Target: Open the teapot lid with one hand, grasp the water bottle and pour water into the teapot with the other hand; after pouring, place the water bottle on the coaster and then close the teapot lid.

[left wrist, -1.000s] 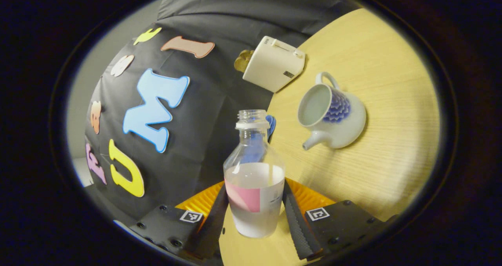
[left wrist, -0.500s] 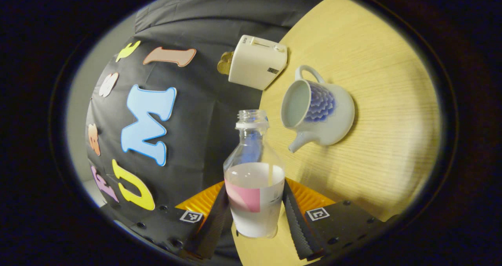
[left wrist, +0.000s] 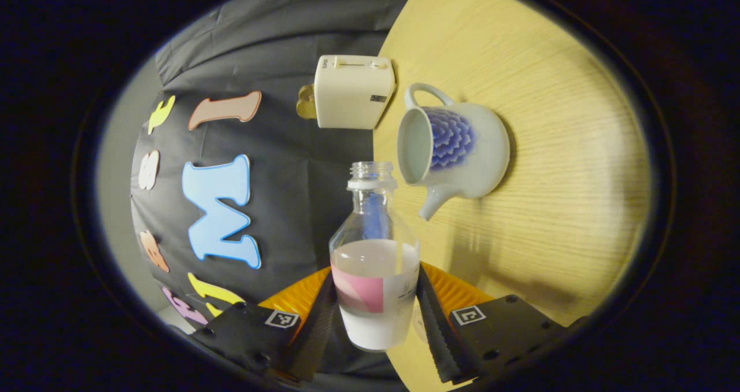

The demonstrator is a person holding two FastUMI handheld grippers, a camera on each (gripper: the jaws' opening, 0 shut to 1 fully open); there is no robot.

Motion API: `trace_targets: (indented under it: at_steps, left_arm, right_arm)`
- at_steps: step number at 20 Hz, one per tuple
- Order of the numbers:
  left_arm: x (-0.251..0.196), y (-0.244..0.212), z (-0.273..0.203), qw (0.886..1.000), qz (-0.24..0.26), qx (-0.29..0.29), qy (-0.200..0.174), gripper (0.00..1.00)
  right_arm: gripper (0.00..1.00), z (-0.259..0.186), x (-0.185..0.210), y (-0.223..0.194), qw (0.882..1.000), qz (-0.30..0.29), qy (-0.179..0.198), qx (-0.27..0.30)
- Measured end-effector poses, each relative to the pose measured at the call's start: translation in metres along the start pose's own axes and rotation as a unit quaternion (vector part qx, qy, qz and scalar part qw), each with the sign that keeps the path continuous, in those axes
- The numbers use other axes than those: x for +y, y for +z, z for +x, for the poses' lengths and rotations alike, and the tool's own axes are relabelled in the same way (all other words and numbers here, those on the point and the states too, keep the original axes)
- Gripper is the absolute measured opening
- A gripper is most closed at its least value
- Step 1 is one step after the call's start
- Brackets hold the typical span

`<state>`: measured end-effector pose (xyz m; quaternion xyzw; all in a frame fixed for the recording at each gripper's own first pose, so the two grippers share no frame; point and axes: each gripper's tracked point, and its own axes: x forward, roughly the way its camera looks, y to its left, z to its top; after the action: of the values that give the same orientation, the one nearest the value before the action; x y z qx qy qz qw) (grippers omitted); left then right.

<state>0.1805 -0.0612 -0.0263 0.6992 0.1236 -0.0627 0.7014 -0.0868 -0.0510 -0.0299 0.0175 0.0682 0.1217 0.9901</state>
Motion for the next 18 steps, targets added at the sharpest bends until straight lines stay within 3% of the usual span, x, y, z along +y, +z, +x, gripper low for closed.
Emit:
trace_targets:
  at_steps: [18]
  left_arm:
    - [0.011,0.003,0.002,0.992,0.127,0.019,-0.014,0.87]
  right_arm:
    - [0.04,0.002,-0.01,-0.012,1.0,0.02,-0.002,0.014]
